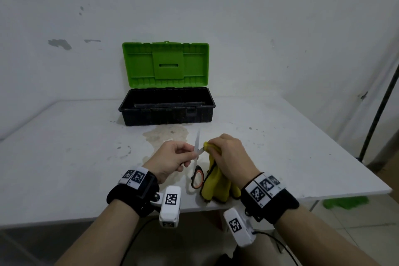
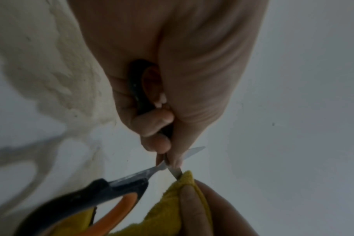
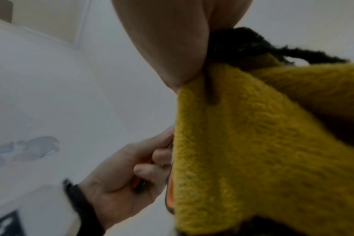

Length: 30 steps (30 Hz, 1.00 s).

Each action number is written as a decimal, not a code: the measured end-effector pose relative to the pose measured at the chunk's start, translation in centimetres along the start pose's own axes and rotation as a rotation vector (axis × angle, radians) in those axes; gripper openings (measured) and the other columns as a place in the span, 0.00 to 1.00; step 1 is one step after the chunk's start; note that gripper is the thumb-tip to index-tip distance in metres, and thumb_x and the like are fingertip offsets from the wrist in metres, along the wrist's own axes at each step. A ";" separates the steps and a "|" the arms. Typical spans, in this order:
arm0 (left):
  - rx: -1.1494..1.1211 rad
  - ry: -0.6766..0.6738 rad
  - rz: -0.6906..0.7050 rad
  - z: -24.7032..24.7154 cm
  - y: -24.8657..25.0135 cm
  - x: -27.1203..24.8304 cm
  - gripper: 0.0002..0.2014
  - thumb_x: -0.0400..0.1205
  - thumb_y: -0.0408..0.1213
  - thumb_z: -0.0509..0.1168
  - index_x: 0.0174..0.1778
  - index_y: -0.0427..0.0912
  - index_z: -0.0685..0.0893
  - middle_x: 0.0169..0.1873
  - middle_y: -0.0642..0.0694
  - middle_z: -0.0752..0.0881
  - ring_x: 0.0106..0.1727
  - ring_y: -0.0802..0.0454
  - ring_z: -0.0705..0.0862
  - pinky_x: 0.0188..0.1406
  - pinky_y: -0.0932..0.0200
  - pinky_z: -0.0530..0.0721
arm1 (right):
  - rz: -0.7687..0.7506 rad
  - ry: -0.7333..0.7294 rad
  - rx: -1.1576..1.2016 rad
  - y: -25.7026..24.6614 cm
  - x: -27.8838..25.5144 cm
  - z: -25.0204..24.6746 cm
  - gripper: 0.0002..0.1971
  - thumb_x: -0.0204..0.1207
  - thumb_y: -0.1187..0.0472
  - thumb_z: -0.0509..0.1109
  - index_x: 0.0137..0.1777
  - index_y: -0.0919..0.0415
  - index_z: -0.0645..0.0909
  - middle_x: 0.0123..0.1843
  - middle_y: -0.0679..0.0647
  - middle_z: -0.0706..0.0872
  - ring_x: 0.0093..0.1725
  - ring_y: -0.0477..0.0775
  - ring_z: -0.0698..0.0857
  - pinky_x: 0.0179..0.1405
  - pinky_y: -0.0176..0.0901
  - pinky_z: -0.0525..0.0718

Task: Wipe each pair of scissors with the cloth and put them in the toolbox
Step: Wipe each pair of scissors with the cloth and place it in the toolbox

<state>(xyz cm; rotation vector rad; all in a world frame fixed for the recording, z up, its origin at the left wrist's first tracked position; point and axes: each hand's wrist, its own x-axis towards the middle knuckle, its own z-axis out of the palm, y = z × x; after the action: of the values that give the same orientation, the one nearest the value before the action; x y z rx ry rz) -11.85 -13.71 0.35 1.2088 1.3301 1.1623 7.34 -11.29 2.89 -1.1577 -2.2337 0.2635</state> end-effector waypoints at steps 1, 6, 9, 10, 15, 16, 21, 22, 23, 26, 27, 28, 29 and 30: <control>-0.007 0.006 -0.005 -0.1 -0.1 0.0 0.07 0.78 0.25 0.73 0.51 0.30 0.86 0.37 0.38 0.85 0.27 0.56 0.78 0.18 0.66 0.71 | 0.024 0.028 -0.005 0.6 0.5 -0.2 0.10 0.82 0.56 0.66 0.51 0.58 0.88 0.44 0.54 0.82 0.43 0.55 0.81 0.46 0.46 0.80; 0.002 0.031 -0.009 -0.4 -0.2 -0.1 0.04 0.79 0.25 0.72 0.49 0.34 0.86 0.39 0.37 0.86 0.27 0.56 0.79 0.19 0.66 0.72 | 0.036 0.143 0.023 1.6 0.8 -1.0 0.09 0.82 0.56 0.68 0.52 0.59 0.88 0.44 0.55 0.83 0.44 0.55 0.81 0.46 0.45 0.80; -0.020 0.030 0.007 -0.4 -0.2 -0.1 0.04 0.79 0.26 0.72 0.49 0.33 0.85 0.36 0.39 0.84 0.27 0.56 0.78 0.19 0.66 0.72 | -0.104 0.068 0.043 -0.6 -1.1 0.1 0.09 0.82 0.57 0.68 0.55 0.57 0.88 0.47 0.51 0.83 0.44 0.49 0.81 0.47 0.38 0.79; -0.031 0.021 0.015 -0.3 -0.1 -0.2 0.05 0.80 0.26 0.72 0.49 0.33 0.85 0.34 0.40 0.84 0.27 0.56 0.78 0.19 0.66 0.72 | -0.139 0.039 0.042 -1.0 -1.6 0.5 0.09 0.82 0.57 0.68 0.55 0.57 0.87 0.48 0.51 0.83 0.45 0.48 0.81 0.47 0.36 0.78; -0.108 0.016 0.033 0.3 0.1 -0.8 0.04 0.80 0.24 0.71 0.47 0.33 0.84 0.28 0.48 0.85 0.26 0.56 0.78 0.17 0.68 0.70 | -0.147 0.091 0.072 -0.1 -1.1 0.9 0.07 0.80 0.60 0.70 0.54 0.59 0.88 0.47 0.53 0.84 0.45 0.51 0.82 0.46 0.41 0.81; -0.125 0.023 0.032 0.2 0.0 -0.8 0.04 0.80 0.24 0.71 0.46 0.34 0.83 0.29 0.47 0.86 0.26 0.56 0.78 0.17 0.68 0.70 | -0.129 0.115 0.067 0.3 -0.7 0.7 0.08 0.80 0.60 0.70 0.54 0.59 0.88 0.46 0.53 0.84 0.44 0.51 0.82 0.46 0.41 0.81; -0.135 0.051 0.011 0.0 -0.5 -0.9 0.05 0.79 0.23 0.71 0.45 0.36 0.84 0.29 0.47 0.87 0.27 0.55 0.77 0.16 0.68 0.70 | -0.036 0.259 0.060 1.4 0.7 -0.3 0.08 0.81 0.59 0.70 0.53 0.60 0.88 0.44 0.54 0.84 0.43 0.51 0.82 0.47 0.42 0.81; -0.140 0.053 0.008 0.0 -0.5 -0.9 0.05 0.79 0.24 0.71 0.45 0.36 0.84 0.29 0.48 0.87 0.27 0.55 0.77 0.16 0.68 0.70 | -0.069 0.256 0.062 0.9 0.3 -0.3 0.08 0.80 0.59 0.70 0.53 0.60 0.88 0.44 0.53 0.84 0.43 0.51 0.82 0.46 0.41 0.80; -0.143 0.054 0.005 0.0 -0.6 -0.9 0.04 0.79 0.24 0.71 0.45 0.36 0.84 0.28 0.48 0.87 0.27 0.56 0.77 0.16 0.68 0.70 | -0.116 0.228 0.062 0.3 -0.3 -0.1 0.07 0.80 0.60 0.71 0.53 0.60 0.88 0.44 0.53 0.84 0.43 0.50 0.82 0.46 0.39 0.80; -0.142 0.029 0.011 -0.1 -0.7 -0.9 0.03 0.79 0.26 0.72 0.46 0.34 0.85 0.30 0.46 0.85 0.27 0.57 0.77 0.17 0.68 0.69 | -0.224 0.096 0.055 -1.3 -2.2 1.1 0.07 0.80 0.61 0.71 0.54 0.59 0.88 0.46 0.52 0.84 0.43 0.46 0.80 0.45 0.36 0.80; -0.137 0.019 0.016 0.0 -0.7 -0.9 0.03 0.79 0.25 0.71 0.47 0.33 0.85 0.31 0.45 0.84 0.27 0.56 0.77 0.17 0.68 0.69 | -0.223 0.087 0.058 -1.3 -2.3 1.4 0.07 0.80 0.61 0.71 0.54 0.59 0.88 0.46 0.51 0.84 0.43 0.45 0.79 0.44 0.36 0.80; -0.129 0.014 0.020 0.1 -0.6 -1.0 0.03 0.80 0.25 0.71 0.47 0.33 0.85 0.30 0.45 0.84 0.27 0.56 0.77 0.17 0.68 0.69 | -0.208 0.100 0.070 -1.0 -2.2 1.5 0.07 0.80 0.61 0.71 0.54 0.59 0.88 0.46 0.51 0.84 0.42 0.45 0.79 0.44 0.37 0.81; -0.122 0.016 0.024 0.0 -0.6 -1.0 0.03 0.80 0.24 0.71 0.47 0.34 0.84 0.30 0.46 0.84 0.26 0.56 0.78 0.17 0.68 0.69 | -0.190 0.120 0.079 -0.6 -1.9 1.5 0.07 0.80 0.60 0.71 0.54 0.59 0.88 0.46 0.51 0.84 0.42 0.46 0.80 0.44 0.37 0.81; -0.123 0.019 0.027 0.0 -0.5 -1.0 0.04 0.80 0.24 0.71 0.46 0.34 0.84 0.29 0.46 0.84 0.26 0.56 0.78 0.17 0.68 0.69 | -0.172 0.140 0.082 -0.2 -1.6 1.4 0.07 0.80 0.59 0.71 0.54 0.59 0.88 0.46 0.52 0.84 0.42 0.47 0.81 0.44 0.37 0.81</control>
<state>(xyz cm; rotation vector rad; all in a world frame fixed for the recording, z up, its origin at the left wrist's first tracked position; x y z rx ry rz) -11.83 -14.71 -0.08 1.1322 1.2416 1.2589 7.08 -12.51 1.19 -0.9059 -2.1621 0.1955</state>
